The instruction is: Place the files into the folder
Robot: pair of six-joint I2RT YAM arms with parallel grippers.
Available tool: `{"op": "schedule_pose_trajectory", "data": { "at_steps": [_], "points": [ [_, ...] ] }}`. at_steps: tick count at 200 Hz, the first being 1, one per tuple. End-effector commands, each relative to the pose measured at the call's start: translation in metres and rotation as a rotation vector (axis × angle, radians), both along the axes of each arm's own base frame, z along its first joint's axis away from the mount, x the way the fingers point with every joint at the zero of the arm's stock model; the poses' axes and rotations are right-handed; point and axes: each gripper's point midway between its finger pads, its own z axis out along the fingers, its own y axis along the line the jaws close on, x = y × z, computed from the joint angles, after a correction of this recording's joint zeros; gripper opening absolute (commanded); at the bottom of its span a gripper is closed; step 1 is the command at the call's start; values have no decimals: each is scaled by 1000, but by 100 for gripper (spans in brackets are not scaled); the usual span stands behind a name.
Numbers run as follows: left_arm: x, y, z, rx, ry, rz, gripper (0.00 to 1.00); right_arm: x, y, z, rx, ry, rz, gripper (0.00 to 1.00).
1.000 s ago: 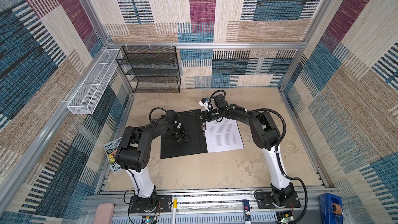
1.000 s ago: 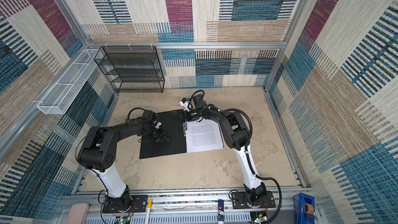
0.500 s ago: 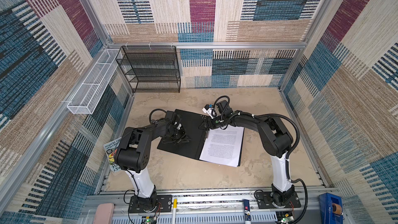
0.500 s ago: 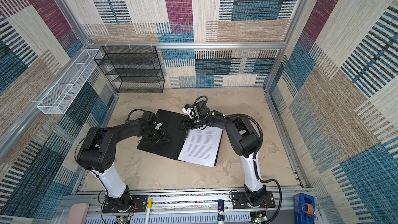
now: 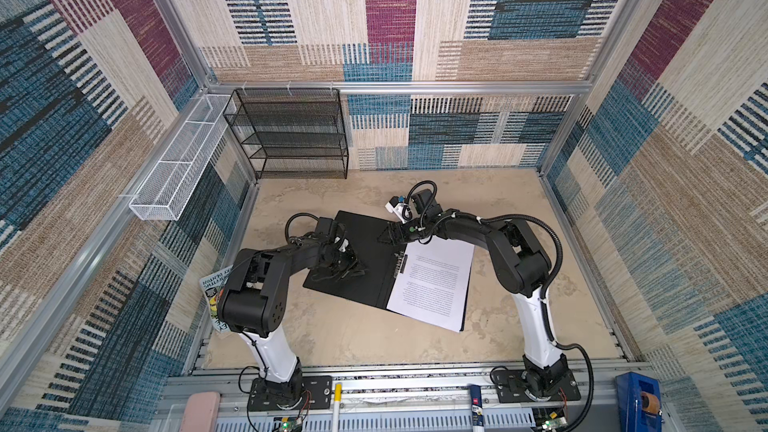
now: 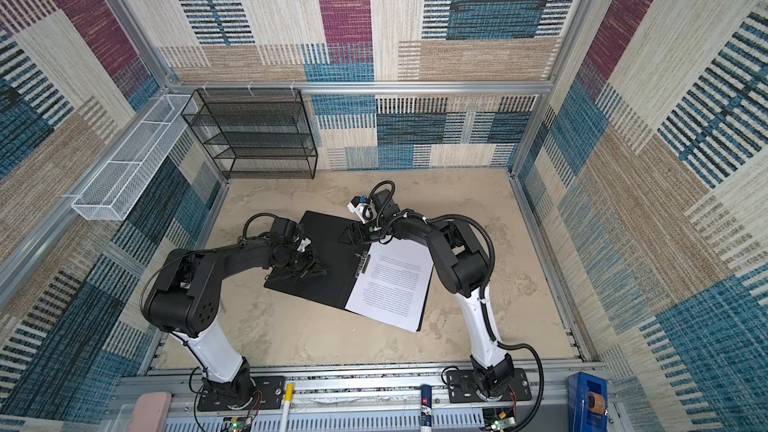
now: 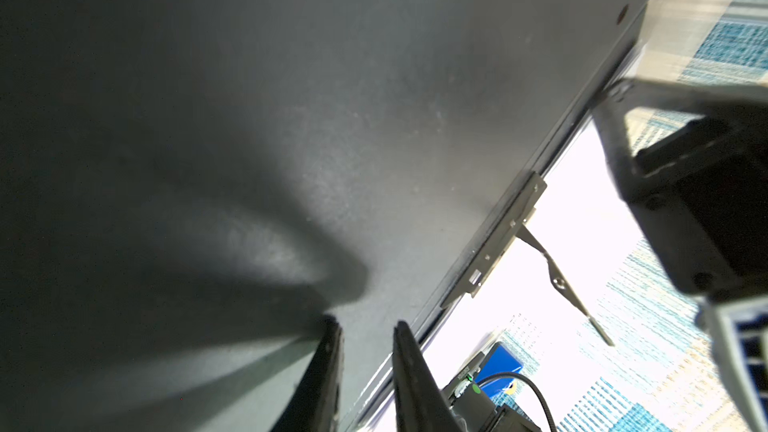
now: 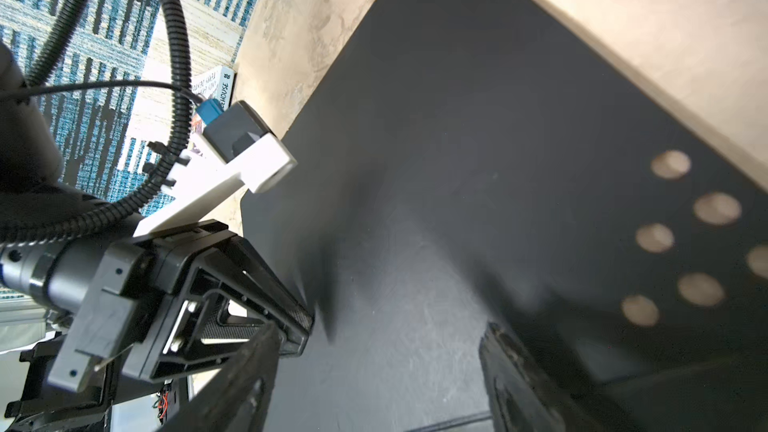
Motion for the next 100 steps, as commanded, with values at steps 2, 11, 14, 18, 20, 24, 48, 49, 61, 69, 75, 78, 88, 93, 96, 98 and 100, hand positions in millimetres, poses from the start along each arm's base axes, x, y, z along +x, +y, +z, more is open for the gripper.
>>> {"op": "schedule_pose_trajectory", "data": {
  "at_steps": [2, 11, 14, 18, 20, 24, 48, 49, 61, 69, 75, 78, 88, 93, 96, 98, 100],
  "points": [
    [-13, 34, -31, 186, 89, 96, 24, -16, 4, 24, 32, -28, 23, 78],
    [-13, 36, -32, 182, 87, 109, 25, -26, 4, 32, 33, -37, 31, 78],
    [-13, 37, -32, 178, 86, 112, 25, -28, 3, 36, 34, -42, 31, 78],
    [-14, 37, -33, 172, 90, 115, 25, -32, 1, 40, 38, -44, 30, 78],
    [-14, 36, -33, 168, 92, 116, 25, -34, 0, 44, 42, -48, 27, 78],
    [-14, 36, -33, 163, 94, 115, 25, -36, -3, 48, 45, -55, 15, 78],
    [-16, 41, -35, 155, 104, 130, 25, -32, -43, 53, -23, -48, -145, 82],
    [-17, 41, -35, 153, 105, 132, 25, -31, -45, 53, -27, -46, -155, 82],
    [-19, 43, -37, 123, 110, 162, 25, -24, -79, 44, -84, -10, -290, 82],
    [-21, 44, -37, 111, 110, 176, 25, -22, -105, 37, -119, 21, -381, 85],
    [-22, 45, -37, 104, 106, 180, 25, -20, -127, 30, -150, 46, -459, 88],
    [-23, 45, -37, 104, 104, 181, 25, -21, -138, 26, -170, 63, -497, 89],
    [-24, 45, -35, 102, 98, 170, 25, -21, -174, 16, -216, 94, -608, 92],
    [-25, 44, -34, 102, 96, 164, 25, -22, -189, 10, -234, 106, -655, 94],
    [-25, 44, -34, 101, 96, 163, 25, -23, -200, 6, -249, 114, -688, 95],
    [-25, 44, -33, 100, 94, 161, 25, -25, -205, 4, -257, 121, -706, 96],
    [-26, 44, -33, 99, 95, 161, 25, -25, -211, 3, -262, 124, -725, 96]
  ]
}}
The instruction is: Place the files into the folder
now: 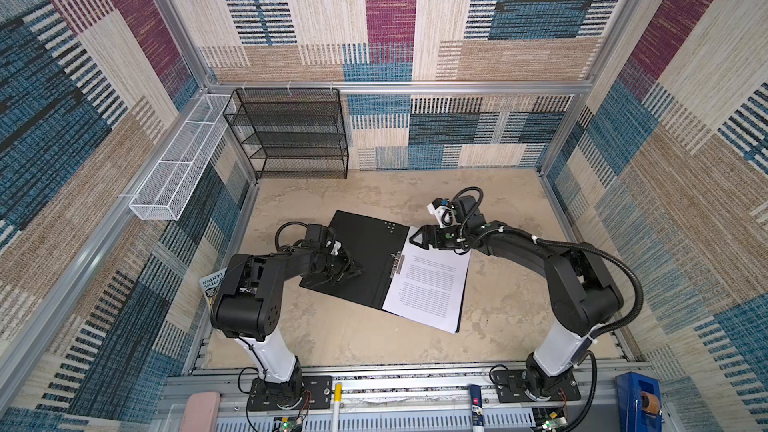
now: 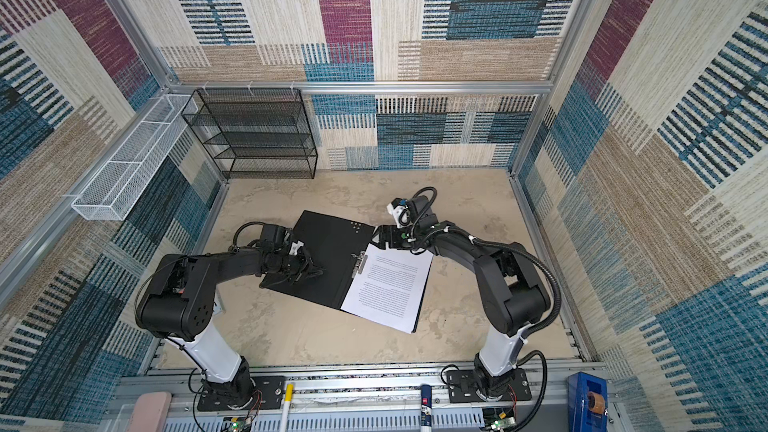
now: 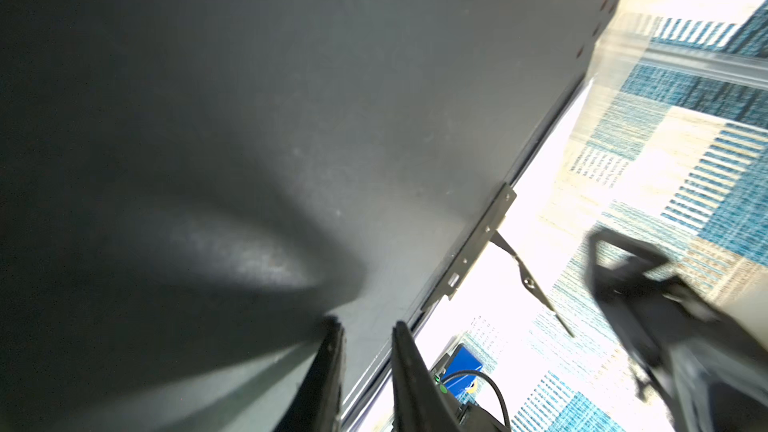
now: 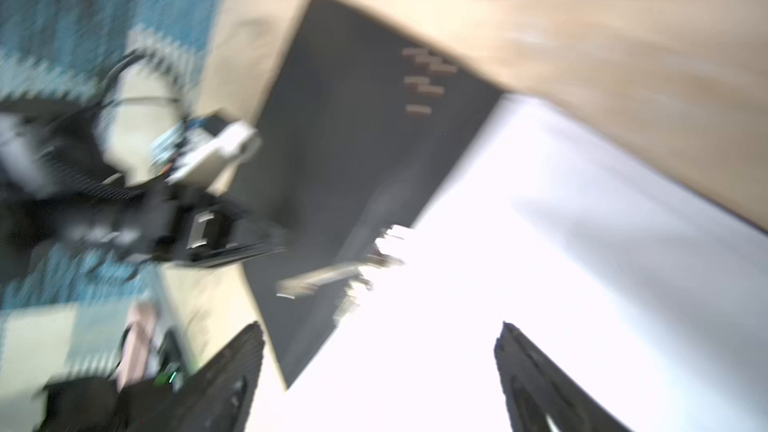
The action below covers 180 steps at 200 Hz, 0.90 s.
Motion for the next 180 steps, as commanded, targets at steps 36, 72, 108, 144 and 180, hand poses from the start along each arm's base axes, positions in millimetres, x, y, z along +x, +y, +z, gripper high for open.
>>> {"op": "schedule_pose_trajectory", "data": {
  "at_steps": [36, 72, 108, 144, 180],
  "points": [
    [-33, 23, -31, 172, 121, 29, 25, -8, -117, -46, -143, 134, -451, 100],
    [-38, 22, -35, 176, 130, 13, 27, -6, -110, -56, -95, 169, -457, 100],
    [-43, 18, -36, 185, 127, -6, 27, 0, -96, -62, -40, 182, -414, 100],
    [-47, 8, -37, 195, 123, -39, 28, 21, -92, -60, -36, 163, -407, 100],
    [-58, -9, -38, 216, 123, -88, 27, 44, -91, -61, -64, 146, -402, 100]
  ]
}}
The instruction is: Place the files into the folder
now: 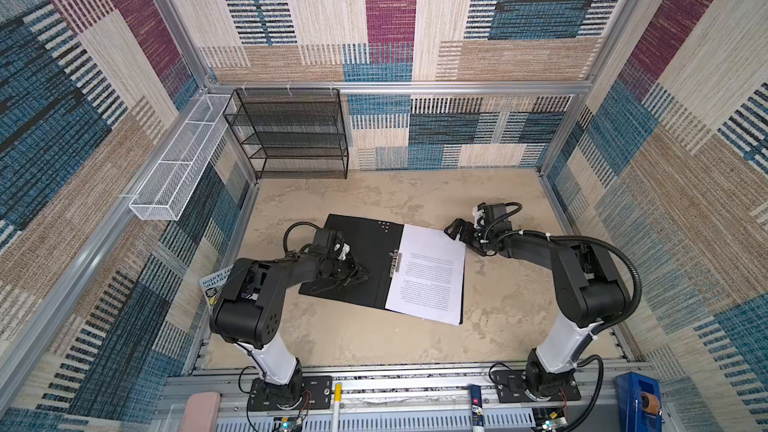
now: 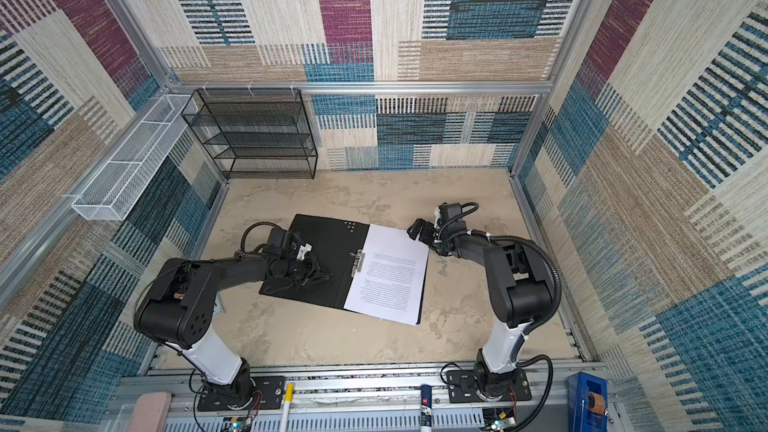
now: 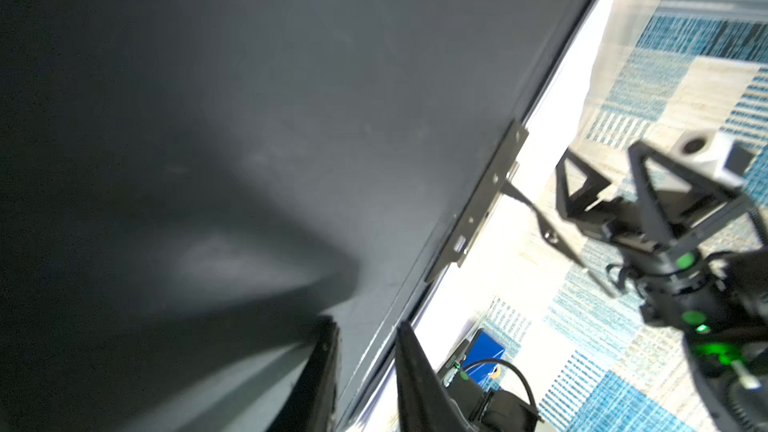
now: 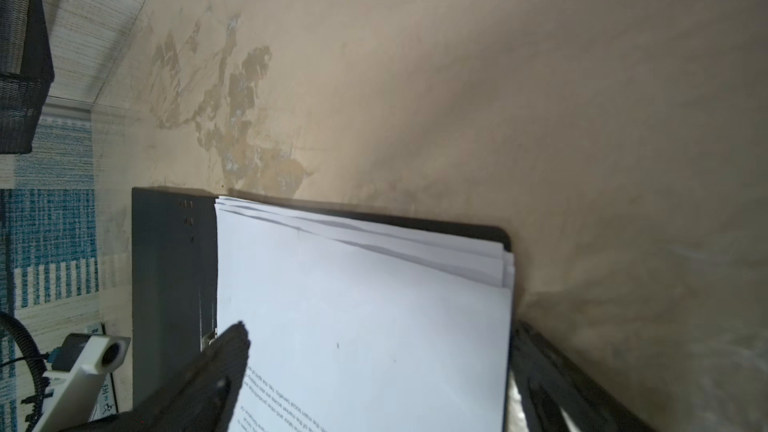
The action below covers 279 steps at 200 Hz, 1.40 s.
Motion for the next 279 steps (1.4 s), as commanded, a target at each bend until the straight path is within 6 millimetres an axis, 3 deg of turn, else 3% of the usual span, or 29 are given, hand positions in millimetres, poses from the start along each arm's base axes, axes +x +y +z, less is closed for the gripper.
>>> {"op": "schedule_pose_trajectory", "data": {
  "at_steps": [1, 35, 82, 114, 128, 147, 165, 192, 209, 230, 258, 279],
  "points": [
    [-35, 22, -36, 210, 149, 24, 27, -3, -3, -16, -34, 77, -2, 100],
    [-50, 1, -36, 243, 140, -30, 27, 22, -8, -11, -76, 27, 5, 100],
    [-53, -27, -29, 234, 110, -96, 28, 57, 9, -1, -28, -45, 109, 100],
    [-44, -32, -19, 251, 80, -120, 31, 69, -17, -1, -121, -25, -13, 99],
    [-34, -33, 2, 270, 13, -141, 41, 69, -32, 15, -177, -60, -78, 99],
    [-20, -32, 36, 314, -103, -184, 73, 63, -38, 43, -230, -123, -107, 97],
    [-6, -31, 58, 352, -187, -196, 100, 54, -28, 63, -289, -150, -85, 96],
    [18, -38, 76, 367, -209, -220, 99, 29, -4, 80, -298, -159, -39, 93],
    [32, -43, 80, 408, -172, -264, 79, 12, 18, 87, -251, -158, 17, 88],
    [48, -47, 71, 457, -122, -277, 53, -9, 44, 94, -189, -153, 92, 82],
    [62, -64, 64, 443, -94, -315, 38, -38, 67, 95, -68, -85, 182, 76],
    [71, -74, 58, 489, -94, -363, 36, -55, 72, 98, -27, -56, 214, 72]
  ]
}}
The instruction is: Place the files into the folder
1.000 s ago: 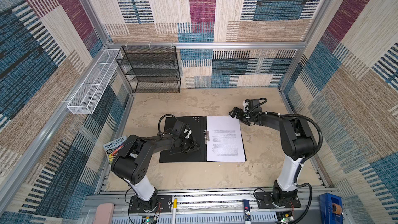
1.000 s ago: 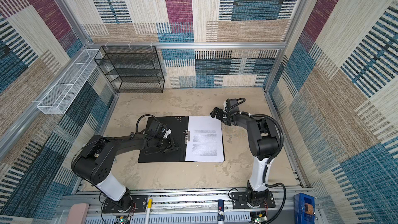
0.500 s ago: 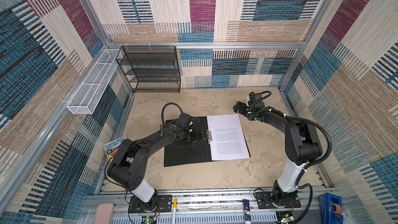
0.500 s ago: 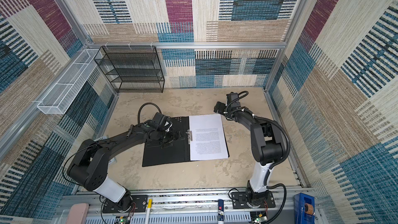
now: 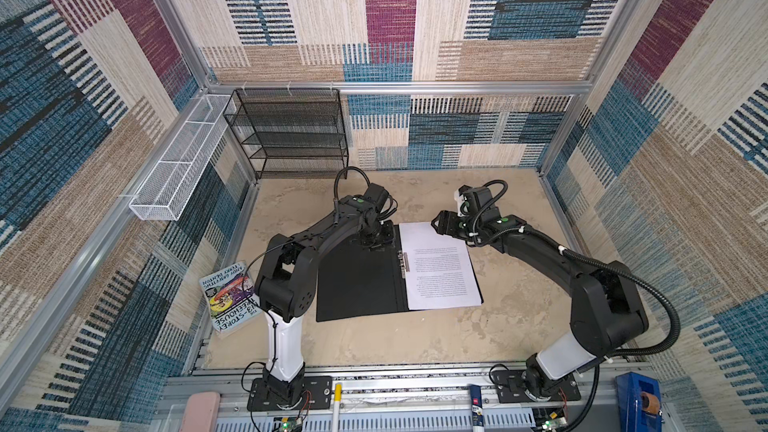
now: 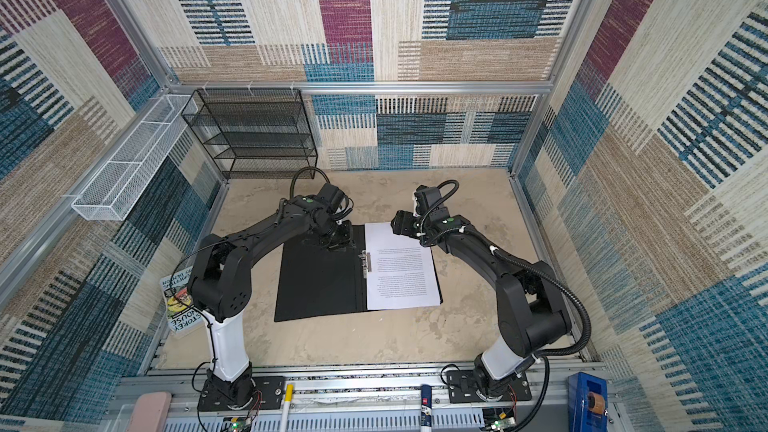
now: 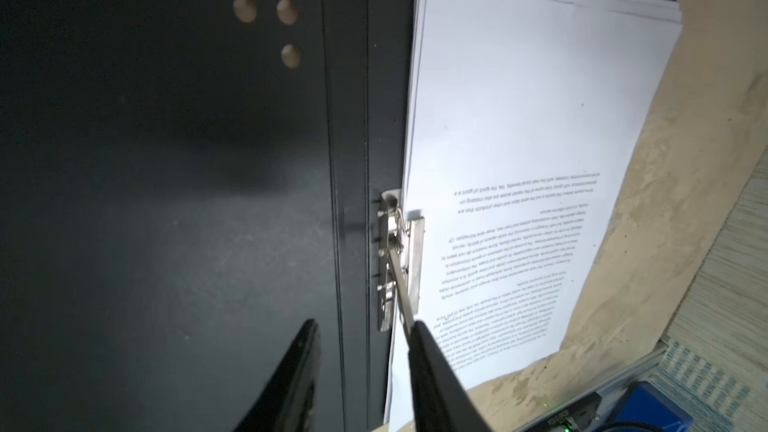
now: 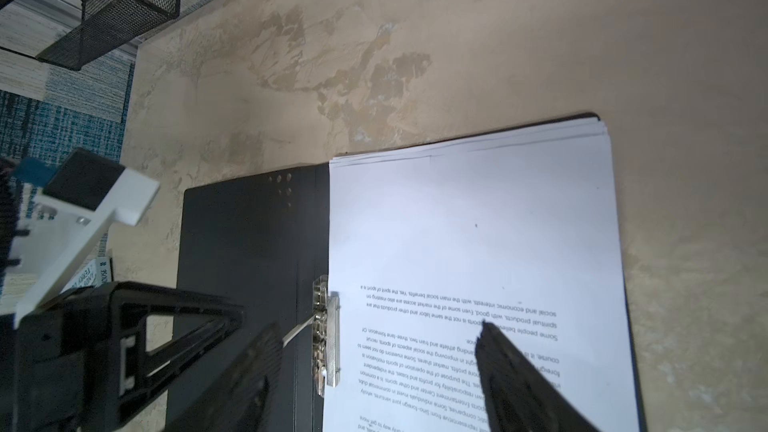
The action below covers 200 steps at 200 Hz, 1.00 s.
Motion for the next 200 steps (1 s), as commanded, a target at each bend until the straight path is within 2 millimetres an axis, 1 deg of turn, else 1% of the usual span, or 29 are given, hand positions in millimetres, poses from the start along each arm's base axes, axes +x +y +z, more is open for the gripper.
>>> {"op": "schedule_pose_trajectory", "data": {
  "at_steps": [1, 21, 34, 50, 59, 70, 105, 135, 158, 200],
  "points": [
    [-6, -1, -7, 74, 42, -71, 35, -24, 13, 3, 83, 72, 58, 72],
    [1, -10, -18, 74, 75, -92, 31, -33, 14, 9, 103, 82, 68, 69],
    [0, -15, -23, 71, 93, -93, 30, -36, 14, 10, 110, 86, 68, 68],
    [-4, -22, -22, 61, 95, -111, 29, -38, 12, 11, 115, 88, 59, 67],
    [-4, -23, -23, 72, 87, -114, 29, -38, 13, 9, 123, 93, 55, 67],
    [-4, -26, -24, 67, 89, -119, 28, -40, 17, 8, 142, 100, 65, 65],
    [-1, -26, -38, 80, 113, -110, 24, -44, 26, 7, 145, 112, 77, 62],
    [1, -30, -43, 74, 122, -114, 21, -47, 30, 13, 153, 105, 86, 60],
    [1, -31, -48, 71, 136, -113, 17, -49, 34, 10, 152, 122, 87, 58],
    [-2, -28, -57, 89, 153, -112, 12, -56, 49, 5, 189, 159, 119, 54]
  ]
}}
